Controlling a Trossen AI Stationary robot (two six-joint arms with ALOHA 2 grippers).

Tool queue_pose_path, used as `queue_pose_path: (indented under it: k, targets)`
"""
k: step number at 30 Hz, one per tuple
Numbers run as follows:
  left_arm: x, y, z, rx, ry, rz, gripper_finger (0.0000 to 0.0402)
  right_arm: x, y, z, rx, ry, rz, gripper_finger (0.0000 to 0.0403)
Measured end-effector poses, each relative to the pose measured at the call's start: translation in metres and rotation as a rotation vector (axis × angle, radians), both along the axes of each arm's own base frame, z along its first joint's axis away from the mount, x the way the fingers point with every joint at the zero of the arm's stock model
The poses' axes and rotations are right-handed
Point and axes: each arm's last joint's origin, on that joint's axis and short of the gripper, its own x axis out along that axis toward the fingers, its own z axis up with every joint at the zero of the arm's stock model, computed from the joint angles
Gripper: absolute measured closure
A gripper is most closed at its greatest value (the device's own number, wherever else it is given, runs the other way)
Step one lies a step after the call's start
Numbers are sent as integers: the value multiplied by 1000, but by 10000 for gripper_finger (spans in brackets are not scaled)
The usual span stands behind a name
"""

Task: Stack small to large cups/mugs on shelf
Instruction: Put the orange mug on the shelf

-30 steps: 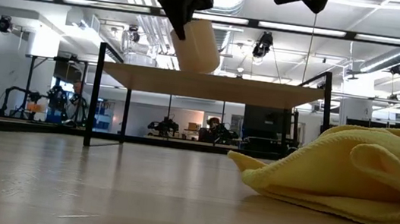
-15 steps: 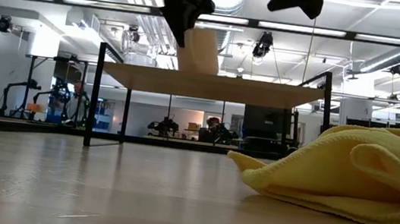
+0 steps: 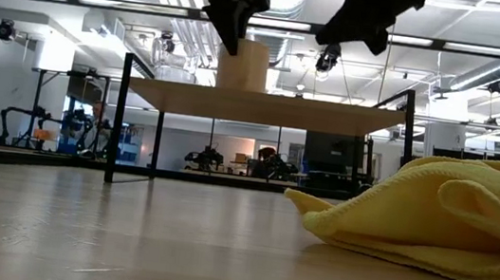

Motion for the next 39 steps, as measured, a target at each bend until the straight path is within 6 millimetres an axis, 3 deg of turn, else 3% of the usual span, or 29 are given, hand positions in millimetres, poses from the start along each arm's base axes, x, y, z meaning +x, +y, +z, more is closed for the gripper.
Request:
queue_pose_path:
  k: [10,26,39]
  targets:
    - [-1,-4,3,20,-8,-6,356,-2,0,-16,15,18,-10,390]
    - [-3,-9,6,24,-25,-16,356,4,0,23,-24,-85,12,390]
    - [0,-8,6,11,-68,28,356,4,1,21,16,-84,18,390]
